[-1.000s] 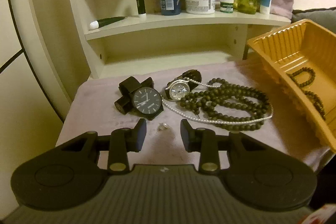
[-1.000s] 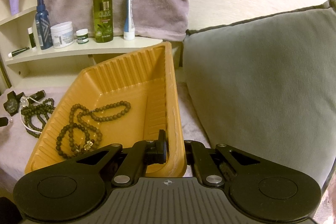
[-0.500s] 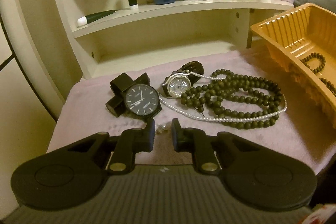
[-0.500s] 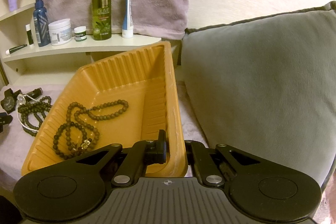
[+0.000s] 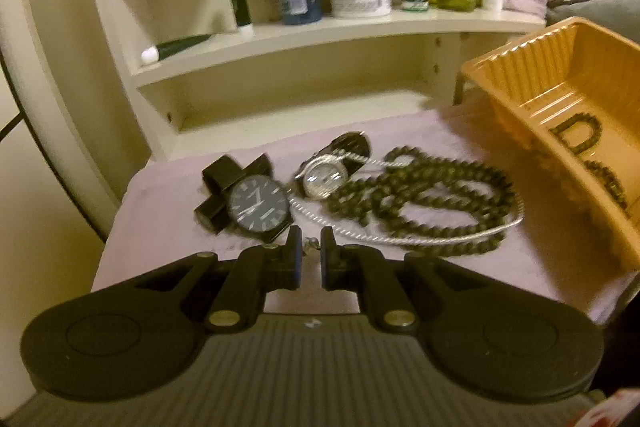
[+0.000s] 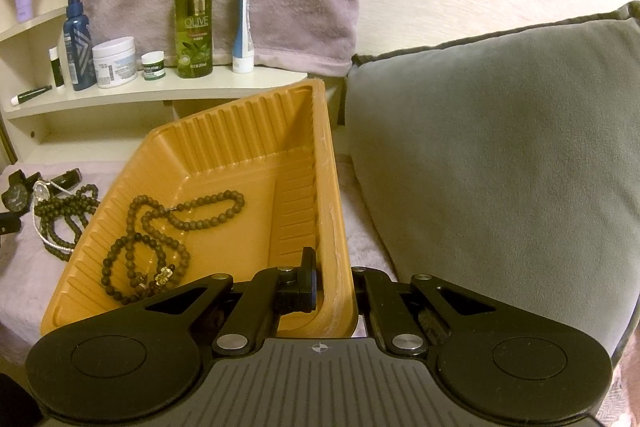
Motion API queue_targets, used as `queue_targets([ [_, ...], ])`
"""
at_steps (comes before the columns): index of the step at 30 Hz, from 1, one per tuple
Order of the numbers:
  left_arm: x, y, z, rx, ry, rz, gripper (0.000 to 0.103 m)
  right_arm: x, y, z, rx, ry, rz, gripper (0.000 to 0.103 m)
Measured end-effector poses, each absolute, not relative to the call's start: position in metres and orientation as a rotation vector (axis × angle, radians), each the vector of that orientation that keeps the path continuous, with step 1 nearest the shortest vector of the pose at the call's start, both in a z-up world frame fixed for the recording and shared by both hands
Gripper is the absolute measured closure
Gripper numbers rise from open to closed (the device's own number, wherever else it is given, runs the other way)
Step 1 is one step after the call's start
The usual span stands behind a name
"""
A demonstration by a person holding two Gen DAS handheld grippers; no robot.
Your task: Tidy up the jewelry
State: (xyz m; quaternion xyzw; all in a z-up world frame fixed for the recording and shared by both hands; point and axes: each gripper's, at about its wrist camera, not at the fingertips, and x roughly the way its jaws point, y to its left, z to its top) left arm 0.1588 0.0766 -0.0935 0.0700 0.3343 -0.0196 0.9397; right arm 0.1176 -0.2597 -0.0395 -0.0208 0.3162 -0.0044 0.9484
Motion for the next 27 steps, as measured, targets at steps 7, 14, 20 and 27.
queue_targets([
  [7, 0.154, 0.046, -0.071, 0.111, 0.651, -0.144, 0.095, 0.117, -0.26, -0.04, -0.043, 0.643, -0.009, 0.098],
  [14, 0.147, 0.0, -0.052, 0.073, 0.626, -0.313, 0.095, 0.117, -0.26, -0.039, -0.04, 0.642, -0.009, 0.098],
  [20, 0.144, -0.037, -0.046, 0.077, 0.617, -0.434, 0.095, 0.117, -0.26, -0.039, -0.037, 0.64, -0.008, 0.098],
  [27, 0.144, -0.064, -0.051, 0.092, 0.632, -0.504, 0.095, 0.116, -0.26, -0.038, -0.027, 0.637, -0.007, 0.098],
])
